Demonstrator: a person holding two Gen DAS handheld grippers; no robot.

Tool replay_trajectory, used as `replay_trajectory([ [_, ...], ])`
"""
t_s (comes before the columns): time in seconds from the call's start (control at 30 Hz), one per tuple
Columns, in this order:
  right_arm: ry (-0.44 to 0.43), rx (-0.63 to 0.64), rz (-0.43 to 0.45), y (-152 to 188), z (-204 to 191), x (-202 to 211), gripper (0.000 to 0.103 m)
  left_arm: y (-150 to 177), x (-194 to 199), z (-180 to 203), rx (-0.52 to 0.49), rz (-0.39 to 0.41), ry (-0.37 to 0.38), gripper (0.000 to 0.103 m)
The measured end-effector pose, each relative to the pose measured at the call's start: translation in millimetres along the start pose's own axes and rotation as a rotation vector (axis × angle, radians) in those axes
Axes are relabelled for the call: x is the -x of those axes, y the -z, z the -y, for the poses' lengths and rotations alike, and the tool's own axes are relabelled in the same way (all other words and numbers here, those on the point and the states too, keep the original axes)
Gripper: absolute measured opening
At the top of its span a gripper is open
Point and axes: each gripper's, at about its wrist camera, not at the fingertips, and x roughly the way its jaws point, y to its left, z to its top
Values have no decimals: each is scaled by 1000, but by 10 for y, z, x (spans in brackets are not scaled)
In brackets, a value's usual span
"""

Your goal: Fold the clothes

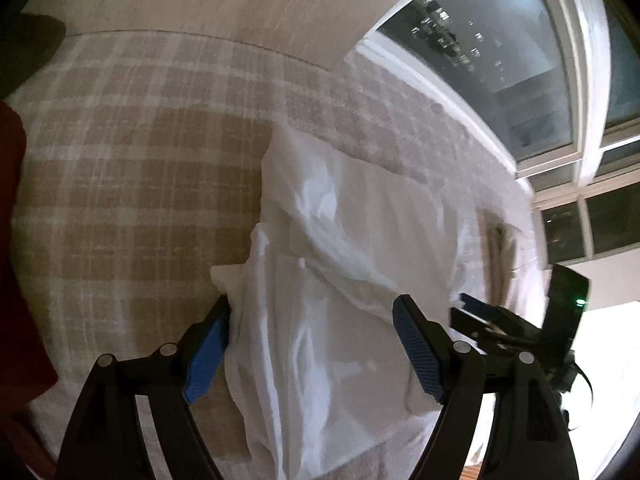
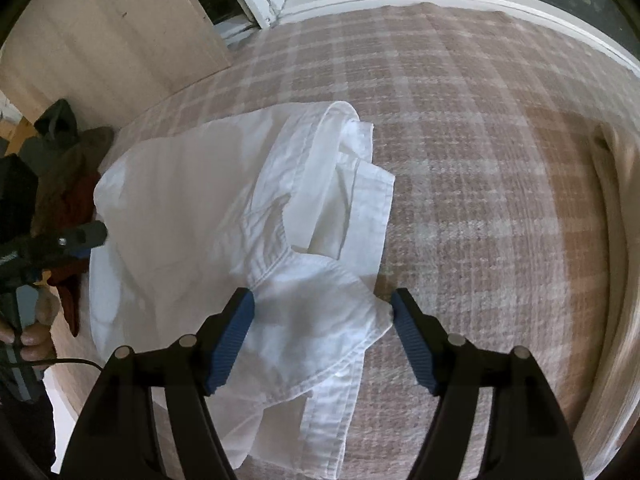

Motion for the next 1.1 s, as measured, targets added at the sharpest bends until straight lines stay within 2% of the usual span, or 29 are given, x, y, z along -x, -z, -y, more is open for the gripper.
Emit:
replay_trajectory([
  [0.23,1,26,-9,41,-41,32,73,-84,4,-64,61,9,59,78],
  [0.5,36,36,-24,-10,-200,-96,77,-101,-287,187,-26,-39,-111,78],
  [0.57,49,44,-23,-27,-258,-128,78,-87,-347,249,-43,-37,-158,81],
  [0.7,84,58,-12,-75,-365,-237,80,-3,-552,501,-84,1,-200,101],
  [0.77,103,78,-2,-59,-422,-281,81,33,-578,568,-107,23,-214,101],
  [0.83,102,94,10,-51,-471,-318,77,67,-595,629,-130,44,-226,101],
  [0.87,83,106,15,-41,-499,-315,66,83,-604,659,-142,55,-233,100],
  [0.9,65,116,17,-33,-524,-314,55,100,-613,690,-153,66,-239,99],
  [0.97,36,126,16,-29,-566,-316,46,110,-594,707,-158,78,-228,85],
  [1.03,4,133,15,-26,-605,-320,34,112,-584,715,-157,82,-208,49],
  [1.07,-19,125,13,-28,-616,-325,28,113,-579,720,-156,85,-198,46],
  [1.1,-35,120,12,-30,-630,-331,27,114,-574,724,-155,87,-188,44],
])
